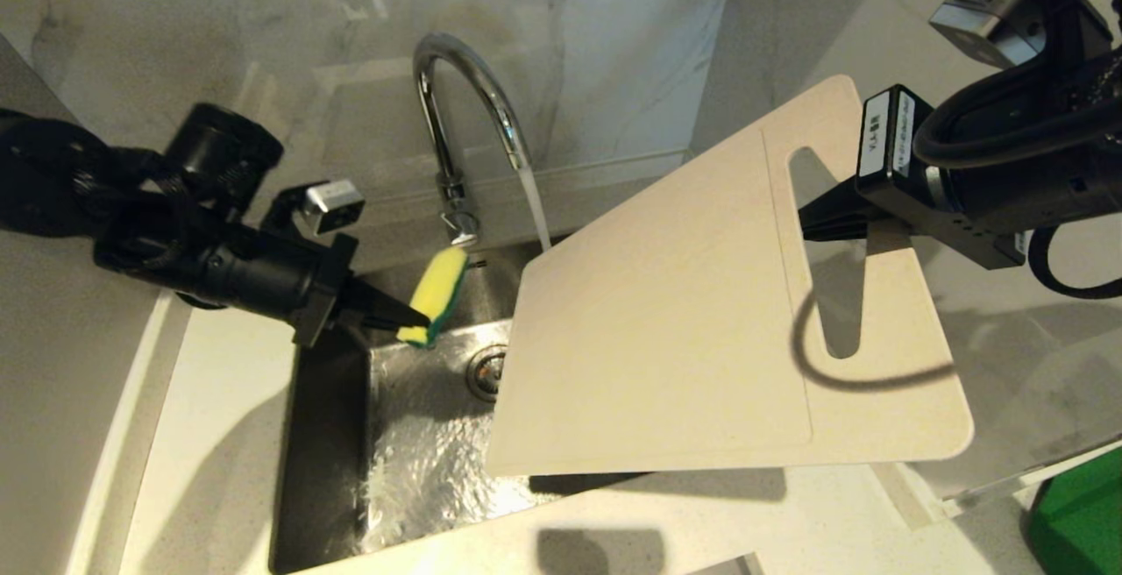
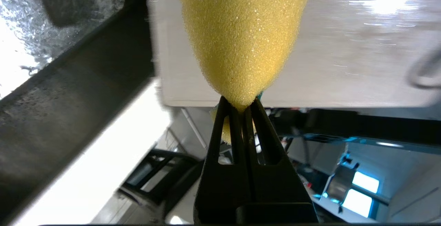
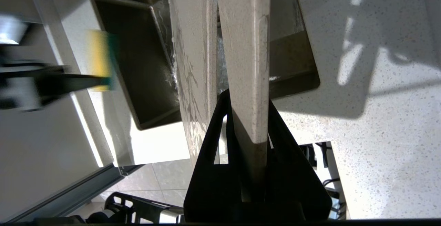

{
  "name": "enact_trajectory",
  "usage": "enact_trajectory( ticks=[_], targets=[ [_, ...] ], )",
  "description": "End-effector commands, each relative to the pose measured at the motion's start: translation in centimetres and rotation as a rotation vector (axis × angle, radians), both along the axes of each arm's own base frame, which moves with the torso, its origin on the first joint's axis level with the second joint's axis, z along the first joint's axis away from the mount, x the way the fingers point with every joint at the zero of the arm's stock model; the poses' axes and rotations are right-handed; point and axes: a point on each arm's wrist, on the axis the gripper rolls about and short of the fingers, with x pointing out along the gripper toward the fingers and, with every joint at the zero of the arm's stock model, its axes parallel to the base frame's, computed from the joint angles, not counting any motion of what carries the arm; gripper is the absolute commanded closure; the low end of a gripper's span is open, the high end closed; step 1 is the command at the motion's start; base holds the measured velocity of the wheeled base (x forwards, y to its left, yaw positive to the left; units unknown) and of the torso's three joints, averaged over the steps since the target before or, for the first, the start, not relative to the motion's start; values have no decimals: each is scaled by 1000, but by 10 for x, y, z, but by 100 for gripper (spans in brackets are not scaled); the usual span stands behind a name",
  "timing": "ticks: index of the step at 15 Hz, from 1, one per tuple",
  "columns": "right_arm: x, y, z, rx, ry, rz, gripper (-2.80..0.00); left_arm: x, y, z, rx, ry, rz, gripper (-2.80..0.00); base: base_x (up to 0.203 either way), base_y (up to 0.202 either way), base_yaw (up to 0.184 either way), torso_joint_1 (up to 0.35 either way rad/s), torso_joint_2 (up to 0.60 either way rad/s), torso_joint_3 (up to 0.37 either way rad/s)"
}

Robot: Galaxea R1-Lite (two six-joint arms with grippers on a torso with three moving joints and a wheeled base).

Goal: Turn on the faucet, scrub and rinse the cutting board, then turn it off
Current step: Scrub the cutting board underwater

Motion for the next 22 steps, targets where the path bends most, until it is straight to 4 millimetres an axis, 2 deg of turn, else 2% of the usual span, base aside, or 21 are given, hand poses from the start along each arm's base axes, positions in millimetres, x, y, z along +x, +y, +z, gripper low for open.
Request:
enact_trajectory(
  ticks=[1, 3, 5, 11, 15, 17, 22],
  targets=[
    [3, 2, -2, -5, 9, 2, 0, -31, 11, 52, -53, -111, 12, 0, 0, 0, 0, 0, 0, 0],
    [9, 4, -5, -9, 25, -3, 0, -33, 11, 62, -64, -143, 14, 0, 0, 0, 0, 0, 0, 0],
    [21, 8, -14, -20, 62, -15, 0, -28, 10, 55, -50, -131, 20, 0, 0, 0, 0, 0, 0, 0],
    [95, 35, -45, -30, 11, -113, 0, -32, 11, 72, -87, -234, 16, 0, 0, 0, 0, 0, 0, 0],
    [126, 48, -45, 90, -32, -156, 0, -44, 15, 65, -80, -200, 13, 0, 0, 0, 0, 0, 0, 0],
    [132, 50, -44, 125, -48, -169, 0, -52, 17, 64, -79, -196, 13, 0, 0, 0, 0, 0, 0, 0],
    [133, 51, -45, 129, -46, -171, 0, -57, 19, 65, -80, -199, 13, 0, 0, 0, 0, 0, 0, 0]
  ],
)
